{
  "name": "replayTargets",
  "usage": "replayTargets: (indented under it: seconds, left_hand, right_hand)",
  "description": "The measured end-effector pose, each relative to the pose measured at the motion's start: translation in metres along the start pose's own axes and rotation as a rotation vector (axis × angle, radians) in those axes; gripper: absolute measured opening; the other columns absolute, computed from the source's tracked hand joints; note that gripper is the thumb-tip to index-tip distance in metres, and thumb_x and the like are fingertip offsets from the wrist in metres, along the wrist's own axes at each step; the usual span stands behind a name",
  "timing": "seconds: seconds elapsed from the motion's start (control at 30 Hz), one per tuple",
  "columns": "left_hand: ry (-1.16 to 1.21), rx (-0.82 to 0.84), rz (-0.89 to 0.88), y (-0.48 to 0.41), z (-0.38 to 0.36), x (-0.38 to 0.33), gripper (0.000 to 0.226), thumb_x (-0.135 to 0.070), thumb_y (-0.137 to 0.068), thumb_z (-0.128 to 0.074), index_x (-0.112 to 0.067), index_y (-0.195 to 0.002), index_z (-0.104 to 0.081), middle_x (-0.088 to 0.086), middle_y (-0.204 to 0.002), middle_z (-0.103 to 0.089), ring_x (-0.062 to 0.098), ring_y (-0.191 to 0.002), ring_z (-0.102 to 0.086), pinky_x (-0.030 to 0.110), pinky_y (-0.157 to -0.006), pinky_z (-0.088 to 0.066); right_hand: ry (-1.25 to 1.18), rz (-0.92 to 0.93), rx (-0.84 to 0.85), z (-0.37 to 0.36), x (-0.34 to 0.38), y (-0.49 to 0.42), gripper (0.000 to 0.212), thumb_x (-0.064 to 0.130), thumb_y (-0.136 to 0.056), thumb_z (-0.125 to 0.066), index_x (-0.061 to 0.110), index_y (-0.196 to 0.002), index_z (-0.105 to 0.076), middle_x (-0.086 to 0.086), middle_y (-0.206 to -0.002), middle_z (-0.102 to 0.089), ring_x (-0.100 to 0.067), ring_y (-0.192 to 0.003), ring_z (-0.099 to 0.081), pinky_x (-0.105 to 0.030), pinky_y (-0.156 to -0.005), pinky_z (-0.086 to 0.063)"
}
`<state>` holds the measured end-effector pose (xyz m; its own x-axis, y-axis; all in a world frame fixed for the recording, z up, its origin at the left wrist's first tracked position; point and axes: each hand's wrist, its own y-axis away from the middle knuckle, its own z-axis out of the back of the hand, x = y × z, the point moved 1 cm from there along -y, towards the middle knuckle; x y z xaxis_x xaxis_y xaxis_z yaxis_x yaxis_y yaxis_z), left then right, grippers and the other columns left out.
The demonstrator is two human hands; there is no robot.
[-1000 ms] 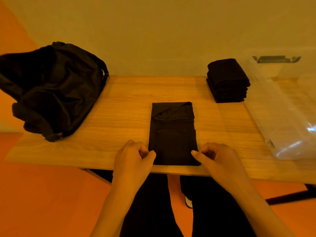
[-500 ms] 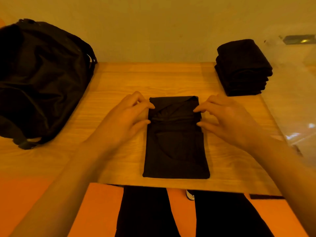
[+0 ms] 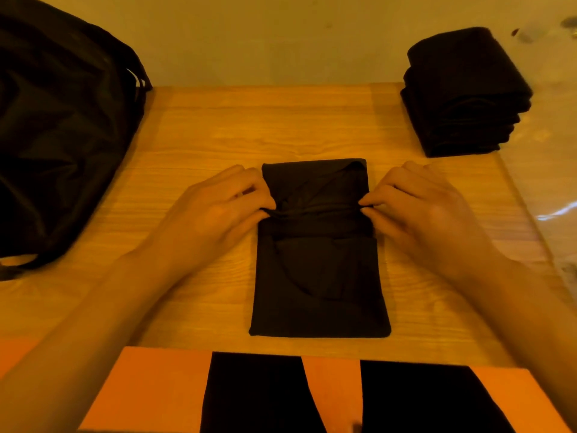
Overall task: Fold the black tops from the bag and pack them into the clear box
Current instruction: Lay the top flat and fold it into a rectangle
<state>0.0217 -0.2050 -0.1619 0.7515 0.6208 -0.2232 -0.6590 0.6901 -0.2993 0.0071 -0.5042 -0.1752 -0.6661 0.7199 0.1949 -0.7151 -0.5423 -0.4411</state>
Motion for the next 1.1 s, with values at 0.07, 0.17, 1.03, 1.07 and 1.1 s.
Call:
replayTargets:
  seconds: [0.07,0.17,1.03,1.07,1.1]
  left_hand:
    - [0.01,-0.017,0.008,0.001,0.0,-0.001,0.021,-0.015,-0.099,-0.056,-0.005,-0.11,-0.071,0.01,-0.109,-0.064,0.028,-0.094,-0.062,0.047,-0.07,-0.054]
    - [0.006,-0.056,0.005,0.003,0.002,-0.006,0.02,-0.011,-0.098,-0.057,-0.002,-0.11,-0.071,0.013,-0.108,-0.065,0.026,-0.095,-0.061,0.041,-0.074,-0.052]
    - [0.134,-0.139,0.024,0.022,0.009,-0.028,0.038,-0.001,-0.085,-0.045,-0.004,-0.104,-0.078,0.006,-0.11,-0.07,0.022,-0.095,-0.057,0.038,-0.068,-0.049]
    - [0.174,-0.197,0.072,0.017,0.012,-0.033,0.039,-0.003,-0.084,-0.043,-0.004,-0.101,-0.078,0.006,-0.109,-0.071,0.022,-0.094,-0.058,0.037,-0.07,-0.048]
    - [0.201,-0.24,0.132,0.009,0.012,-0.037,0.039,-0.004,-0.084,-0.042,-0.003,-0.101,-0.077,0.007,-0.111,-0.071,0.024,-0.096,-0.06,0.036,-0.075,-0.048]
  right_hand:
    - [-0.014,-0.006,-0.016,0.0,0.0,0.0,0.014,0.015,-0.097,-0.062,0.005,-0.102,-0.071,-0.011,-0.096,-0.065,-0.029,-0.088,-0.06,-0.046,-0.07,-0.05]
    - [-0.034,-0.017,-0.042,0.005,0.0,0.002,0.02,0.019,-0.097,-0.058,0.005,-0.103,-0.071,-0.01,-0.096,-0.064,-0.027,-0.087,-0.059,-0.042,-0.071,-0.048]
    - [-0.075,0.018,0.074,0.013,0.018,0.018,0.023,0.009,-0.088,-0.066,0.008,-0.109,-0.075,-0.008,-0.097,-0.068,-0.026,-0.086,-0.062,-0.039,-0.067,-0.052]
    - [-0.097,0.015,0.099,0.014,0.016,0.019,0.025,0.009,-0.089,-0.065,0.01,-0.113,-0.075,-0.007,-0.099,-0.067,-0.025,-0.088,-0.062,-0.041,-0.067,-0.053]
    - [-0.125,0.009,0.117,0.016,0.014,0.02,0.026,0.01,-0.092,-0.064,0.012,-0.116,-0.074,-0.005,-0.101,-0.066,-0.024,-0.09,-0.062,-0.042,-0.068,-0.053]
